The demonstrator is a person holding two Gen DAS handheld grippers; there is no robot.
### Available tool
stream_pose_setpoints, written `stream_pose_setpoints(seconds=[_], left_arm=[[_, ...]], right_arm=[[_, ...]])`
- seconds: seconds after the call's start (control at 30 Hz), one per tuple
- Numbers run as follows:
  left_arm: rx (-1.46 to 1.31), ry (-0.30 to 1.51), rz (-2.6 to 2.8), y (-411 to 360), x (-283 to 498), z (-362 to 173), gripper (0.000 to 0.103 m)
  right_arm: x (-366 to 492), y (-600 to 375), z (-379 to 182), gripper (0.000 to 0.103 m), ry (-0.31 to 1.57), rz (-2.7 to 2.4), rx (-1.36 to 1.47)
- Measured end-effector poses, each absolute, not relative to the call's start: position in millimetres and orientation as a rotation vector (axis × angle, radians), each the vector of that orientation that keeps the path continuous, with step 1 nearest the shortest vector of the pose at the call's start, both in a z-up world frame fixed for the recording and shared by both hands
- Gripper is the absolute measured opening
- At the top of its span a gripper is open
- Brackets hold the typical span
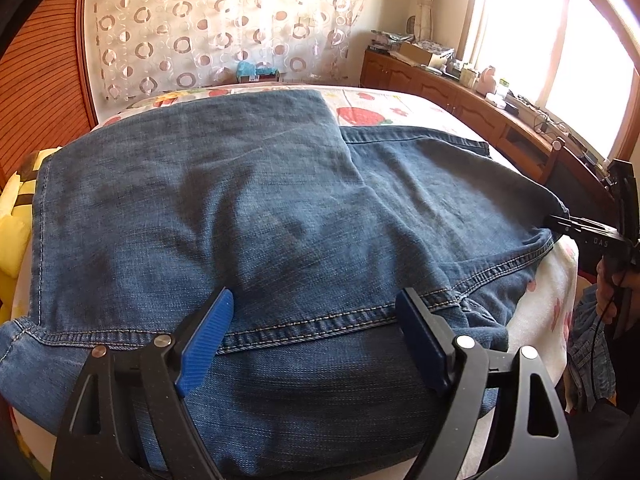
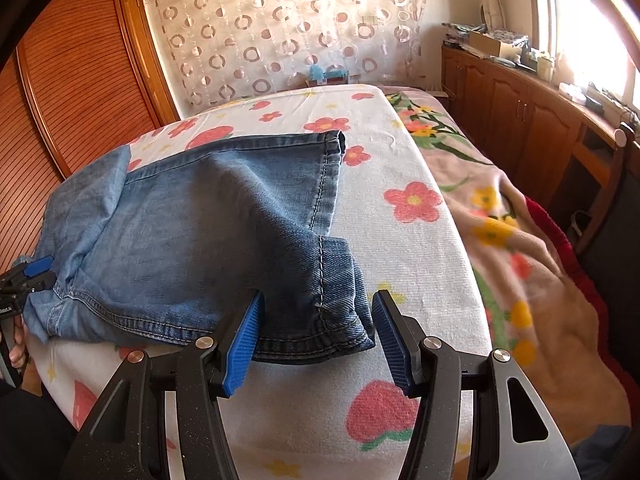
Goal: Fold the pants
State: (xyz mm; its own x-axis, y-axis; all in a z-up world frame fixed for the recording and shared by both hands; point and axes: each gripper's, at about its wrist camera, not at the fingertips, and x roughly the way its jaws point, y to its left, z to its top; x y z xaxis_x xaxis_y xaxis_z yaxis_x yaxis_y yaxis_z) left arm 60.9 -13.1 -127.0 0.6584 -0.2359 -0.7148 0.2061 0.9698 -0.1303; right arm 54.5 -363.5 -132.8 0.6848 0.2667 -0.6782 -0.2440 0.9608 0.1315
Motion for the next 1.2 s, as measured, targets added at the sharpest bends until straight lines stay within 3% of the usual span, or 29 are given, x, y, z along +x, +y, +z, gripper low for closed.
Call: stream_pose_setpoints(seconds=[0.07,0.1,0.3,0.8,1.2], left_arm=[[-0.034,0.818,-0.252,-13.5,60.8,-126.8,0.084],[-0.031,0.82,-0.253,-13.5,61.0,-126.5,0.084],[-0.045,0.834,-0.253,-10.6,62.0,-122.3,0.084],[-0.069,0.744,-0.227,4.9,48.1,-84.5,0.084],[-0.083,0.692,-0.184,24.1,38.7,-69.3,0.084]], right_arm=[[53.8,-361.9,-133.0,0.058,0.761,0.283,0.027],[53.5,-361.6,-133.1,0.048,0.759,0.286,0.027],[55.0,-361.8,-130.9,0.019,0.758,0.33,0.067],[27.0,-325.6,-28.8,0.018,0.477,0.487,0.024],[17.0,-271.6,6.1,0.018,0.391,0.613,-0.065]])
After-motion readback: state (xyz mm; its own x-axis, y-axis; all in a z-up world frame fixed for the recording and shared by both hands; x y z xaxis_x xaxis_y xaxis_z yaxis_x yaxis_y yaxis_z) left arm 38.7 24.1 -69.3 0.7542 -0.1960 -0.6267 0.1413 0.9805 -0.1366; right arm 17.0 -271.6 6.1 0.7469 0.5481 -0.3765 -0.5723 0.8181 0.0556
